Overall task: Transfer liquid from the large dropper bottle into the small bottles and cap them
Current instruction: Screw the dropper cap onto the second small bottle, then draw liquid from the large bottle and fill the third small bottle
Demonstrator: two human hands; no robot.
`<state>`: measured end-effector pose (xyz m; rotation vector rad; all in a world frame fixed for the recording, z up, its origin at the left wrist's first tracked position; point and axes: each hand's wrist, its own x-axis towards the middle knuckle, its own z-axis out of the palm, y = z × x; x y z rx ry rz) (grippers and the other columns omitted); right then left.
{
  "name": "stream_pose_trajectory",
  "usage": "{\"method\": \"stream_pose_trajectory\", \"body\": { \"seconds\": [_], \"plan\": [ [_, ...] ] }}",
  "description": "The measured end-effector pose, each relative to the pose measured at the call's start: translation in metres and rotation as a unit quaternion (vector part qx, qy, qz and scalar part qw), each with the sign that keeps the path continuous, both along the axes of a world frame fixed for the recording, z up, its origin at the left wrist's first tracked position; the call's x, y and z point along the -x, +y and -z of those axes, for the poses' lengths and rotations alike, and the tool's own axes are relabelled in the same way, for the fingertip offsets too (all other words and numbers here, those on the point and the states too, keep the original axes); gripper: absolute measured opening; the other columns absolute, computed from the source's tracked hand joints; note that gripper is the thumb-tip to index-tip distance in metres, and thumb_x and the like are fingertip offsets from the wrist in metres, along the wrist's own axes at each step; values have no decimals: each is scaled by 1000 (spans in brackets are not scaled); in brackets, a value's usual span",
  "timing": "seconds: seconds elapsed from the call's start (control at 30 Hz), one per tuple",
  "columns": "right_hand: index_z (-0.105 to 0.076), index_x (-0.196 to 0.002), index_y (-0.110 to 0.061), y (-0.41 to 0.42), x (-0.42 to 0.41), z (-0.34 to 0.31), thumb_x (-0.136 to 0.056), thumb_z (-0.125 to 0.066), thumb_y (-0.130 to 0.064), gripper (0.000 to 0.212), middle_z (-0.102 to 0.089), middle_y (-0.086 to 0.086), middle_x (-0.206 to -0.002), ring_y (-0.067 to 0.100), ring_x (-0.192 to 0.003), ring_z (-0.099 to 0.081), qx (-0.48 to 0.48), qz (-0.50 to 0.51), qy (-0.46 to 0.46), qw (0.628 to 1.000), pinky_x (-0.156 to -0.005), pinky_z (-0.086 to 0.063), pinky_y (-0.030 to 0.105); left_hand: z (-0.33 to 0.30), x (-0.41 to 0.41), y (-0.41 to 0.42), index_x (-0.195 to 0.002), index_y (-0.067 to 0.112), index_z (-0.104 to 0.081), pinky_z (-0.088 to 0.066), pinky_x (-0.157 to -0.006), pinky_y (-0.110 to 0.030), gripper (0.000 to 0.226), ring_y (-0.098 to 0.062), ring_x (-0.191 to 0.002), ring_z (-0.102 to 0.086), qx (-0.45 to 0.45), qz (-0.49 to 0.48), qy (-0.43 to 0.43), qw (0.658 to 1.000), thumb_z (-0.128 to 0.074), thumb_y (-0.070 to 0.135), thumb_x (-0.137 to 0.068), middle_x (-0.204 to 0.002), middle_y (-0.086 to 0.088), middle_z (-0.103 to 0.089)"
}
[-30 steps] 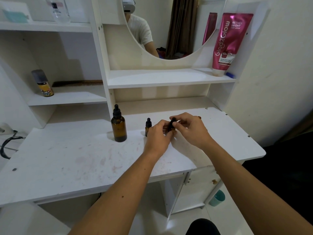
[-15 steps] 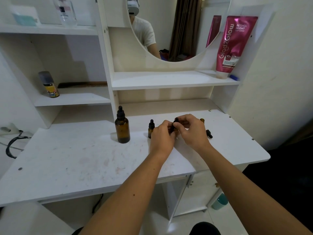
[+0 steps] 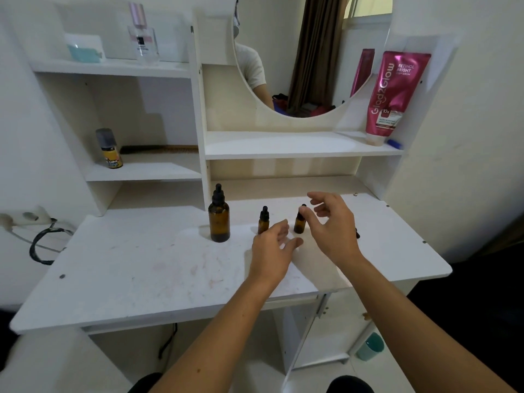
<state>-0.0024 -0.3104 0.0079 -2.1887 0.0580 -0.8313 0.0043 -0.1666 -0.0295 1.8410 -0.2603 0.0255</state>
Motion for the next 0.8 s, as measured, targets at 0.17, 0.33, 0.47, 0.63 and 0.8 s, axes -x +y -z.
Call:
{"method": "stream_pose_trajectory", "body": {
  "seconds": [0.17, 0.33, 0.47, 0.63, 0.8],
  "plan": [
    [-72, -122, -18, 39, -1, -15, -95, -76, -26, 28, -68, -4, -110, 8, -94, -64, 11, -47, -24, 999, -83, -50, 12, -1, 18, 44, -133, 21, -66, -54, -103, -32, 50, -9, -113, -68, 27, -9, 14, 999, -81, 32, -87, -128, 6, -71],
    [-74, -122, -17, 80, -11, -25, -96, -74, -28, 28, -72, -7, -110, 9, -99, -65, 14, -90, -2, 996, -84, -49, 10, -7, 14, 106, -119, 22, -71, -61, -88, -28, 43, -3, -92, -72, 14, -31, -2, 999, -87, 33, -80, -104, 12, -75],
    [-72, -123, -18, 107, -23, -33, -96, -75, -30, 30, -73, -5, -111, 11, -102, -67, -9, -125, 23, 992, -89, -54, 19, -11, 6, 148, -110, 23, -68, -61, -82, -25, 41, -8, -89, -70, 2, -84, -23, 996, -89, 35, -77, -100, 10, -73],
    [-69, -131, -20, 133, -38, -46, -97, -73, -34, 38, -71, -9, -116, 8, -102, -68, -31, -146, 77, 986, -90, -56, 22, -13, -12, 153, -128, 25, -55, -56, -86, -23, 68, -15, -104, -63, -11, -126, -30, 991, -92, 36, -73, -122, 8, -62],
    [-75, -122, -17, 145, -45, -54, -99, -71, -27, 25, -76, -4, -110, 12, -101, -71, -31, -151, 104, 982, -93, -57, 25, -7, -30, 146, -141, 19, -54, -53, -104, -34, 67, -18, -121, -61, -17, -97, -15, 995, -85, 30, -83, -137, 2, -62]
  ]
}}
